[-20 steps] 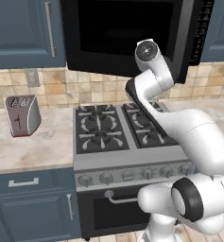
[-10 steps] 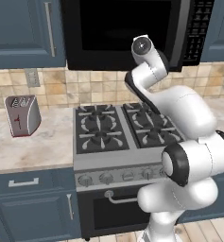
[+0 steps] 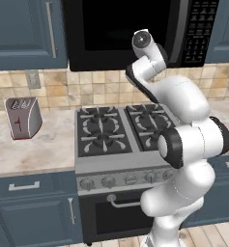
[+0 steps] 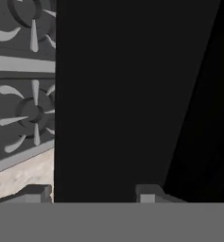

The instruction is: Pick the tomato from the sink and place it in the bowl. Then pick the bowl and place it in the microwave. Then close the microwave door and press the start button.

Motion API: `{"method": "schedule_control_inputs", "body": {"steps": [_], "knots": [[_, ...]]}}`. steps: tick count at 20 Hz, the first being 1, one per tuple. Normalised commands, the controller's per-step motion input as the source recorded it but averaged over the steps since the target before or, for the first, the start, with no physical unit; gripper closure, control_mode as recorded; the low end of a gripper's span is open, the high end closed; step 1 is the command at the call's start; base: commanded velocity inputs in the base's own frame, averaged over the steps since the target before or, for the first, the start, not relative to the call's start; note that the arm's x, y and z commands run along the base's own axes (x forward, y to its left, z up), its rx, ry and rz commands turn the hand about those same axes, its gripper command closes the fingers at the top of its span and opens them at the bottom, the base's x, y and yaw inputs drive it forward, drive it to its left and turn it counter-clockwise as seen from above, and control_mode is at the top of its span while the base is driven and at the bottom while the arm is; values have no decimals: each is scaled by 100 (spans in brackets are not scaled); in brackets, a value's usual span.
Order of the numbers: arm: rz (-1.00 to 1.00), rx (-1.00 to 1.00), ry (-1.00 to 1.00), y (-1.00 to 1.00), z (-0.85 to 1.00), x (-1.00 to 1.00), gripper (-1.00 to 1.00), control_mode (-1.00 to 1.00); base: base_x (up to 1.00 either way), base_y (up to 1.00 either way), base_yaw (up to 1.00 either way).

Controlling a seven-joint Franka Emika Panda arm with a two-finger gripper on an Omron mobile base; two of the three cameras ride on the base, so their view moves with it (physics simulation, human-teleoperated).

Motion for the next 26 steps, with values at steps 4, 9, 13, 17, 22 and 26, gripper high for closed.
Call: {"method": "schedule_control_inputs", "body": {"steps": [4,9,13,17,22,26], "knots": [[0,0,-1,-29,0,24,-100,-100,0,0,0],[6,4,-10,-40,-4,-70,-100,-100,0,0,0],[11,12,-23,-39,-14,-100,-100,-100,0,0,0],[15,17,-23,-54,-14,-100,-100,-100,0,0,0],[13,19,-27,-90,4,-100,-100,-100,0,0,0],[6,19,-13,-79,31,-76,-100,-100,0,0,0]]}}
